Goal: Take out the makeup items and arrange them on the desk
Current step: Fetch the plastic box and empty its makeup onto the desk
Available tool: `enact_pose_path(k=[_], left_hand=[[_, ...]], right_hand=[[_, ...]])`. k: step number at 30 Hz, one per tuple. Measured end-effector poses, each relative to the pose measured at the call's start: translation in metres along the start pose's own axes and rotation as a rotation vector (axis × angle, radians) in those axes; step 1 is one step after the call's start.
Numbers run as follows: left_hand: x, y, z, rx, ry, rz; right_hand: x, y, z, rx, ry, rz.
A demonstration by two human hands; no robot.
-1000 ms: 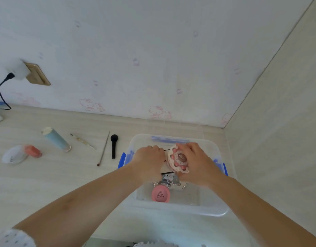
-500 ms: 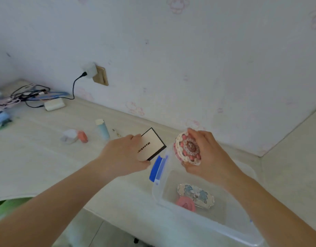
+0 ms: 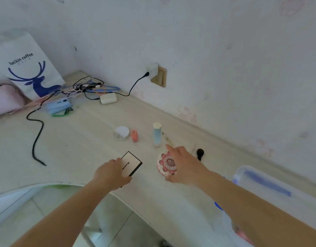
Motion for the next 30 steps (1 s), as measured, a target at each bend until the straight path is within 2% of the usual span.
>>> enact_pose_path(k=[6,14,20,30], left_hand=[[-0.017,-0.043,0.033,0.049,0.014,-0.061],[-0.033,-0.07,0.065,0.017,0.133,-0.082],[-0.039,-0.088,0.076,0.016,0.246,-0.051],[-0.048,-0.089,0.082,0.033,0.231,-0.045]], right_hand=[[-0.057,-0.037,0.06,-0.05,-0.097,0.038],[-0.102,-0.059,0.104,-0.105,-0.079,0.079],[-0.11,-0.066,0.119,-0.079,-0.032,0.125],[-0.117,-0.069,0.123,-0.033,-0.021,0.073]])
Point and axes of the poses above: each hand's wrist, its own z-axis towards the middle knuckle, its own x-axis out of the back of the hand, y = z × x, the point moved 5 cm from there along z, towards the middle knuckle, and after that the axes turned 12 degrees about -x, right-handed, at the moved point
